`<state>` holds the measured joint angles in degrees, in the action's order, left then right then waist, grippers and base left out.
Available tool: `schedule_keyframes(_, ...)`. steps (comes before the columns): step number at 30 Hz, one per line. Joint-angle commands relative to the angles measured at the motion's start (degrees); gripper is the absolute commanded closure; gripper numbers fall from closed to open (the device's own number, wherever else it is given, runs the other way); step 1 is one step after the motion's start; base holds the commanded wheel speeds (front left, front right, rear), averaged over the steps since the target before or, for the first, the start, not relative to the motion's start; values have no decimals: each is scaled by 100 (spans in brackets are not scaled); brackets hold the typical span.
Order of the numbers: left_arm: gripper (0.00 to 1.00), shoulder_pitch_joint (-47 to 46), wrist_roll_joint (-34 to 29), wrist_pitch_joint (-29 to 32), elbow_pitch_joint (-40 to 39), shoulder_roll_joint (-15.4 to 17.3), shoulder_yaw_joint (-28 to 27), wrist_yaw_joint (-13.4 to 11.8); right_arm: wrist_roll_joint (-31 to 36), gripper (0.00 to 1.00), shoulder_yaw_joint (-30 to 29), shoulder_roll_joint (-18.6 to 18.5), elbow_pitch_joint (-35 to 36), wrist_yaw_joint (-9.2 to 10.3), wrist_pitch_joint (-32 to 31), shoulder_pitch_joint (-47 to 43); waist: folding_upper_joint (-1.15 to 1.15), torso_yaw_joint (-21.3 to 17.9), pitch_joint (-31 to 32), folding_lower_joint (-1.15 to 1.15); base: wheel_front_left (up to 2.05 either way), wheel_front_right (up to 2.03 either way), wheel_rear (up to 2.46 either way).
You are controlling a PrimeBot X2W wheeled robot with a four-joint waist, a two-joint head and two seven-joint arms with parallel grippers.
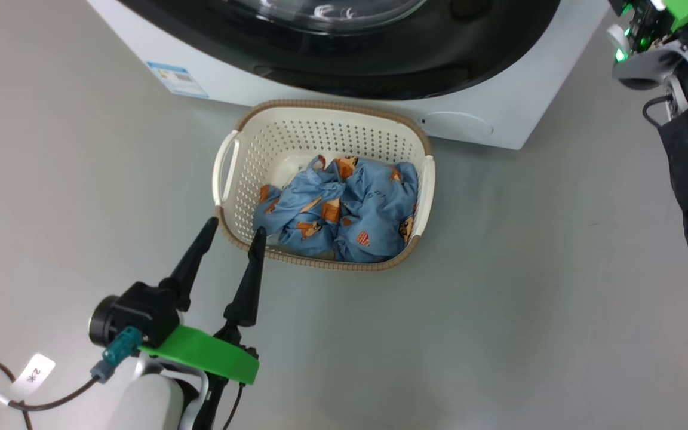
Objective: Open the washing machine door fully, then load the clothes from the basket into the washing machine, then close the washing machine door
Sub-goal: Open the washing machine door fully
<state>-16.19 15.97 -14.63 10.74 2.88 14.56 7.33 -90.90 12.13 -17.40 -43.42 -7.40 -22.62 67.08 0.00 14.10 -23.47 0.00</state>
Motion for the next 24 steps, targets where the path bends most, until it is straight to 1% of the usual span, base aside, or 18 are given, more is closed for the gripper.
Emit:
schedule_keyframes(1, 0, -137, 41, -37, -153, 91, -158, 15, 80, 100, 57, 66, 110, -9, -23, 184, 0, 64, -69, 0, 0, 0, 0)
schedule_keyframes(13, 0, -191, 58, -37, -138, 48, -105, 15, 225, 100, 222, 137, -10, -9, -57, 350, 0, 181, -94, 0, 0, 0, 0)
schedule_keyframes(24, 0, -61, 26, -37, -100, 33, -130, 15, 184, 100, 494, 244, 198, -9, -434, -170, 0, 105, 190, 0, 0, 0, 0)
